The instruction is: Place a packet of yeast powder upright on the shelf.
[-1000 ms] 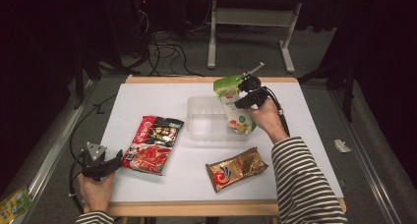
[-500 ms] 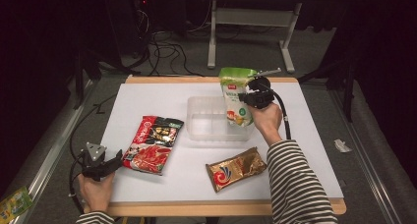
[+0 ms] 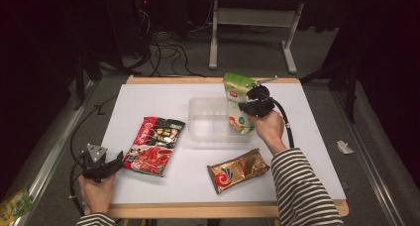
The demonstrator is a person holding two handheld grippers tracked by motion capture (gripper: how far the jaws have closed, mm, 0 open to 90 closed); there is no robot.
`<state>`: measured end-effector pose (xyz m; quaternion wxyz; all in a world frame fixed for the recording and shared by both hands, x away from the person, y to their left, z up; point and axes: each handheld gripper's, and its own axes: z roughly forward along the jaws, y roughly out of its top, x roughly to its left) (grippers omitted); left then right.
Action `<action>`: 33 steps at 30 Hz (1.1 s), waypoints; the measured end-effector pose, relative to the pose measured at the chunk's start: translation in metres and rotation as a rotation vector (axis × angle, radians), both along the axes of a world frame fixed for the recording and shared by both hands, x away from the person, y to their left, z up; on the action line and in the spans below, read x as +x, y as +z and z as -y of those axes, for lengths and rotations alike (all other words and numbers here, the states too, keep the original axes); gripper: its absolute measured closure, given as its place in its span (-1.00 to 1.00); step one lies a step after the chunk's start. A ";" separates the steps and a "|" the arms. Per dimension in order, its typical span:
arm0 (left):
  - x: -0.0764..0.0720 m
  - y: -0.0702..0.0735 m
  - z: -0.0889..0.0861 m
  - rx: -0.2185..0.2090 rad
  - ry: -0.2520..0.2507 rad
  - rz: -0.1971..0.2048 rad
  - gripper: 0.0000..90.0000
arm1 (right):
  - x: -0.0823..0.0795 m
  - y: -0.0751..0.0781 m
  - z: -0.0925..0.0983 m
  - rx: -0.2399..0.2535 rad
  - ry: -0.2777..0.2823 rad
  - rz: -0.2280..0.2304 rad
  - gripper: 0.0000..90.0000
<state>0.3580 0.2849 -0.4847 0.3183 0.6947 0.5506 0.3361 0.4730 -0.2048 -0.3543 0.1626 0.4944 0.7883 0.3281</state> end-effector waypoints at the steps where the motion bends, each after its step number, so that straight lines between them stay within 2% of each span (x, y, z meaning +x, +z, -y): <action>1: 0.000 0.000 0.000 -0.001 0.000 0.001 -0.38 | -0.002 0.000 0.000 -0.003 0.007 -0.002 0.93; 4: 0.000 0.000 0.000 0.000 0.000 0.000 -0.38 | -0.007 -0.005 0.004 -0.006 0.022 -0.020 0.92; 12: 0.001 0.000 0.001 0.003 -0.002 -0.005 -0.38 | -0.015 -0.013 0.019 0.045 0.014 -0.027 0.92; 19: 0.001 0.000 0.000 0.001 0.003 -0.003 -0.38 | -0.018 -0.027 0.018 0.024 0.028 -0.038 0.99; 24: 0.001 0.000 0.001 0.002 0.002 -0.005 -0.38 | -0.018 -0.035 0.020 0.038 0.015 -0.037 0.99; 28: 0.001 0.000 0.001 0.001 0.002 -0.003 -0.38 | -0.018 -0.038 0.019 0.021 0.011 -0.037 0.99; 29: 0.001 0.000 0.001 0.003 0.003 -0.004 -0.38 | -0.017 -0.039 0.017 -0.002 0.007 -0.033 0.99; 33: 0.001 0.000 0.001 0.003 0.003 -0.004 -0.38 | -0.015 -0.041 0.014 -0.014 0.005 -0.031 0.99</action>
